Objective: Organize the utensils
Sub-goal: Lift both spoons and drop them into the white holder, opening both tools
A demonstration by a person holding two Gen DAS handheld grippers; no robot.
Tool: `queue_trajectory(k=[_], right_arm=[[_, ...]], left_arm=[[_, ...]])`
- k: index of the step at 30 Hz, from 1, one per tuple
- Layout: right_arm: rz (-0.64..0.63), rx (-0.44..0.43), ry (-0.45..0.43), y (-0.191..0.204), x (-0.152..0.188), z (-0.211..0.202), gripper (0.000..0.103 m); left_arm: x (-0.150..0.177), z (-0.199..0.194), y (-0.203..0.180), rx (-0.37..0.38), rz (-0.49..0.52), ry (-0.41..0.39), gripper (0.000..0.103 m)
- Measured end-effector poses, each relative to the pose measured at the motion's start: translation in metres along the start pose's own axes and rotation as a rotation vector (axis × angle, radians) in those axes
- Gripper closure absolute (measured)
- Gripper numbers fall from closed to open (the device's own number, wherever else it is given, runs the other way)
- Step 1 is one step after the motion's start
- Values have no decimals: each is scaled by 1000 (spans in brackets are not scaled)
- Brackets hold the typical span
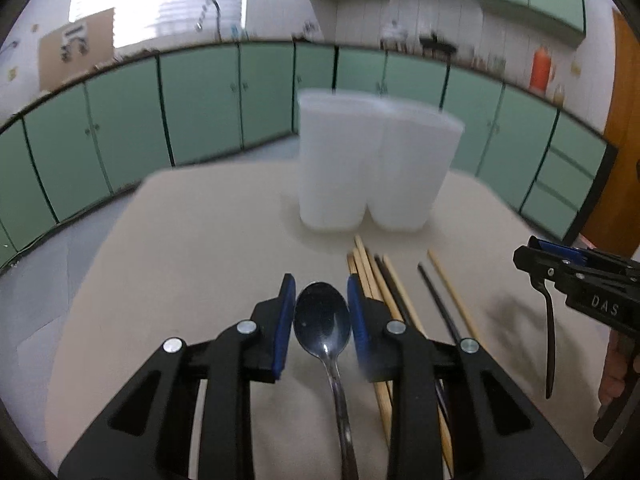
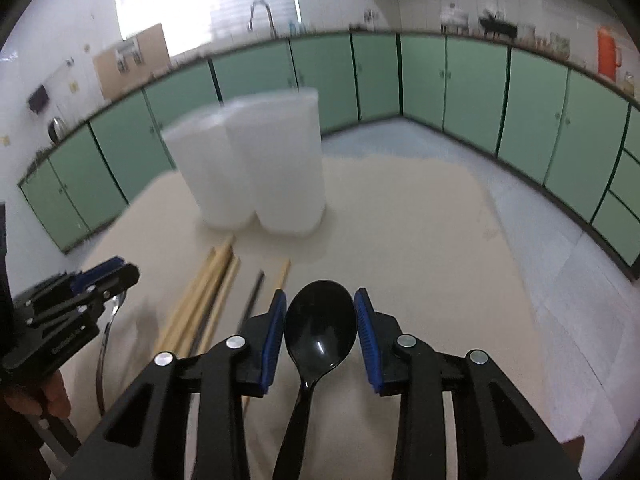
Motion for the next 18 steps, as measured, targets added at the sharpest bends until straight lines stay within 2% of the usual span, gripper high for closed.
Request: queue_trajectory(k=[8,14,18], right_arm=[[-46,-34,-207,15,-42,-28,68],[-36,-81,-312,23,-75,-38,68],[-39,-97,-405,23,-110,-36,68]], left_arm=[[-23,-36,-2,28,-62,-199,78],[-55,-61,-6,66,-97,-316,78],[-89,-70,-16,98,-99,-390,78]])
Point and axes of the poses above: each gripper's, at about its wrist camera, not at the fingertips, and z roughly the way its jaws point, y to its left, x to its underside, the point moved 2 cm from there along z, roughly the way its jaws point, and after that the axes turned 3 degrees about -z, right-handed, at the moved point
